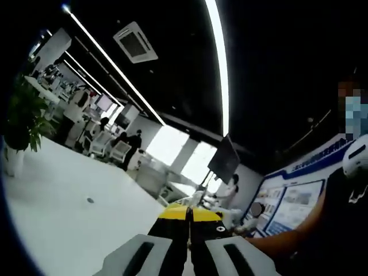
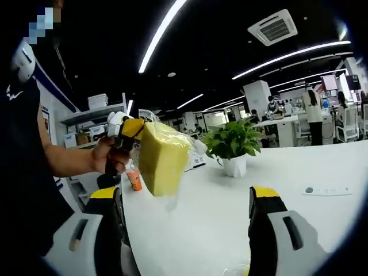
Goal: Compare the silicone blocks by pressing each to a similar depth, holding the contact briefly, and releasing to observe deformation and rebound differences across the visible hardness samples.
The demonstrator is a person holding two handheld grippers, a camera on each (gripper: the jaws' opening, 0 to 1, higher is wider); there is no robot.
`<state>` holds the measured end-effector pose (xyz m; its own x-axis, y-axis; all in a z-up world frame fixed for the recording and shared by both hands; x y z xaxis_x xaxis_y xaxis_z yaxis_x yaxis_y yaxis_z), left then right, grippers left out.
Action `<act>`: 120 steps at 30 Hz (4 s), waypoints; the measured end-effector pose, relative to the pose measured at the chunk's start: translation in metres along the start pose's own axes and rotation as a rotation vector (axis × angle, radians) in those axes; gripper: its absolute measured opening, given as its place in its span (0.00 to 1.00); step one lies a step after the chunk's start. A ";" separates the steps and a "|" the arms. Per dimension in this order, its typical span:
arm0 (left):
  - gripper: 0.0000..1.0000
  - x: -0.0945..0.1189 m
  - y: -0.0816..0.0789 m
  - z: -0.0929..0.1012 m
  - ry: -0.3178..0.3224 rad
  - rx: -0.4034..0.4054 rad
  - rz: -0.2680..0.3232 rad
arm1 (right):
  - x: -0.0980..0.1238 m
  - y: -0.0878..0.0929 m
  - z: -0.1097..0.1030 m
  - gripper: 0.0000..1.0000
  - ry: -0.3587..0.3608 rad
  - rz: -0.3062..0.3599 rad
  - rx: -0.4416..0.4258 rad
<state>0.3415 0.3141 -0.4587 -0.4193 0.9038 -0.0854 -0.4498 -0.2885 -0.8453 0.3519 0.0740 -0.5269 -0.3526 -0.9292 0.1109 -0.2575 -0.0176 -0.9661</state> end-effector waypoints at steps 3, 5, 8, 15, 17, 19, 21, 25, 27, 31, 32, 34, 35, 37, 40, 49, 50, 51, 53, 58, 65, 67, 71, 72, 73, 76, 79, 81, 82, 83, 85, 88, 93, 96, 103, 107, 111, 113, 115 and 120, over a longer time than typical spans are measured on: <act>0.00 -0.002 0.002 0.002 0.010 0.003 -0.009 | -0.010 0.000 -0.005 0.77 -0.039 -0.017 0.010; 0.00 -0.003 0.003 0.003 0.017 0.008 -0.011 | -0.015 -0.001 -0.007 0.73 -0.056 -0.020 0.011; 0.00 -0.005 0.004 0.006 0.027 0.014 -0.010 | -0.021 0.000 -0.009 0.68 -0.079 -0.027 0.011; 0.00 -0.006 0.009 0.008 0.038 0.024 -0.011 | -0.027 0.001 -0.015 0.52 -0.145 -0.015 -0.017; 0.00 -0.005 0.010 0.008 0.040 0.031 -0.005 | -0.029 0.000 -0.016 0.50 -0.155 -0.007 -0.023; 0.00 -0.005 0.011 0.008 0.041 0.038 0.001 | -0.030 -0.001 -0.017 0.48 -0.164 0.003 -0.035; 0.00 -0.005 0.012 0.009 0.039 0.038 0.003 | -0.031 -0.002 -0.018 0.43 -0.170 0.016 -0.041; 0.00 -0.005 0.012 0.009 0.043 0.048 0.016 | -0.034 -0.001 -0.019 0.40 -0.170 0.009 -0.048; 0.00 -0.005 0.013 0.010 0.042 0.052 0.017 | -0.034 0.000 -0.020 0.37 -0.167 0.001 -0.041; 0.00 -0.003 0.013 0.010 0.038 0.056 0.028 | -0.034 -0.001 -0.021 0.30 -0.178 0.001 -0.055; 0.00 -0.003 0.013 0.010 0.036 0.056 0.028 | -0.033 -0.002 -0.022 0.29 -0.180 -0.005 -0.059; 0.00 -0.002 0.013 0.010 0.030 0.052 0.026 | -0.032 -0.004 -0.022 0.26 -0.176 -0.012 -0.052; 0.00 -0.001 0.012 0.009 0.026 0.047 0.023 | -0.031 -0.004 -0.022 0.24 -0.178 -0.017 -0.054; 0.00 0.000 0.013 0.006 0.007 0.004 0.004 | -0.029 -0.005 -0.022 0.21 -0.177 -0.048 -0.060; 0.00 0.001 0.014 0.005 0.013 -0.008 -0.014 | -0.028 -0.005 -0.021 0.15 -0.187 -0.085 -0.066; 0.00 0.002 0.015 0.001 0.000 -0.032 -0.033 | -0.029 -0.009 -0.023 0.05 -0.203 -0.160 -0.092; 0.00 0.003 0.015 0.001 -0.001 -0.033 -0.035 | -0.029 -0.009 -0.023 0.04 -0.201 -0.166 -0.092; 0.00 0.004 0.015 0.000 -0.003 -0.038 -0.038 | -0.030 -0.009 -0.023 0.04 -0.200 -0.175 -0.087; 0.00 0.005 0.016 -0.001 -0.007 -0.045 -0.046 | -0.030 -0.008 -0.023 0.03 -0.204 -0.191 -0.083; 0.00 0.009 0.018 0.000 -0.003 -0.053 -0.048 | -0.032 -0.009 -0.024 0.02 -0.213 -0.211 -0.081; 0.00 0.007 0.019 0.003 0.003 -0.104 -0.060 | -0.029 -0.010 -0.025 0.01 -0.226 -0.232 -0.088; 0.01 0.007 0.021 0.002 0.013 -0.090 -0.076 | -0.028 -0.010 -0.026 0.00 -0.223 -0.244 -0.073; 0.01 0.006 0.024 0.000 0.001 -0.090 -0.085 | -0.027 -0.008 -0.027 0.00 -0.220 -0.262 -0.070; 0.01 0.006 0.024 0.000 0.000 -0.092 -0.085 | -0.027 -0.008 -0.026 0.00 -0.220 -0.261 -0.075; 0.01 0.006 0.024 0.000 -0.002 -0.092 -0.085 | -0.027 -0.007 -0.025 0.00 -0.227 -0.261 -0.086; 0.01 0.005 0.023 0.000 -0.006 -0.073 -0.081 | -0.027 -0.008 -0.026 0.00 -0.229 -0.258 -0.083; 0.01 0.005 0.023 0.000 0.003 -0.061 -0.075 | -0.026 -0.010 -0.027 0.00 -0.227 -0.256 -0.071; 0.01 0.005 0.023 0.001 0.010 -0.072 -0.080 | -0.026 -0.009 -0.027 0.00 -0.223 -0.256 -0.071; 0.01 0.005 0.023 0.002 0.013 -0.073 -0.084 | -0.026 -0.009 -0.026 0.00 -0.225 -0.256 -0.074; 0.01 0.005 0.023 0.002 0.014 -0.074 -0.088 | -0.026 -0.009 -0.027 0.00 -0.224 -0.257 -0.073; 0.02 0.007 0.023 0.002 0.016 -0.077 -0.093 | -0.026 -0.009 -0.029 0.00 -0.224 -0.260 -0.067; 0.01 0.009 0.024 0.001 0.016 -0.068 -0.099 | -0.028 -0.009 -0.031 0.00 -0.221 -0.270 -0.058; 0.00 0.014 0.026 0.003 0.037 -0.035 -0.106 | -0.028 -0.010 -0.031 0.00 -0.216 -0.279 -0.051; 0.00 0.015 0.026 0.004 0.030 -0.036 -0.099 | -0.028 -0.011 -0.031 0.00 -0.213 -0.279 -0.058; 0.00 0.015 0.025 0.002 0.016 -0.024 -0.085 | -0.030 -0.013 -0.033 0.00 -0.210 -0.280 -0.057; 0.00 0.015 0.027 0.003 0.019 -0.023 -0.100 | -0.028 -0.011 -0.034 0.00 -0.213 -0.299 -0.062; 0.00 0.017 0.028 0.002 0.015 -0.029 -0.110 | -0.029 -0.008 -0.036 0.00 -0.216 -0.303 -0.066; 0.00 0.018 0.029 0.002 0.013 -0.045 -0.104 | -0.029 -0.009 -0.037 0.00 -0.216 -0.305 -0.073; 0.00 0.020 0.029 0.001 0.012 -0.034 -0.102 | -0.030 -0.009 -0.038 0.00 -0.215 -0.306 -0.071; 0.00 0.020 0.028 0.003 -0.024 -0.061 -0.073 | -0.033 -0.007 -0.036 0.01 -0.222 -0.282 -0.092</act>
<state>0.3181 0.3230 -0.4823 -0.4061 0.9138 -0.0101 -0.4316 -0.2016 -0.8792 0.3330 0.1179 -0.5158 -0.0553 -0.9501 0.3070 -0.4004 -0.2606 -0.8785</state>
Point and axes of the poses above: the point that each gripper's makers call its tool centre point, and the gripper's own axes: x roughly backward along the fingers, z roughly to its right, y roughly out of its underside, the point moved 10 cm from there along x, roughly backward along the fingers, and after that the axes turned 6 degrees about -z, right-handed, at the moved point
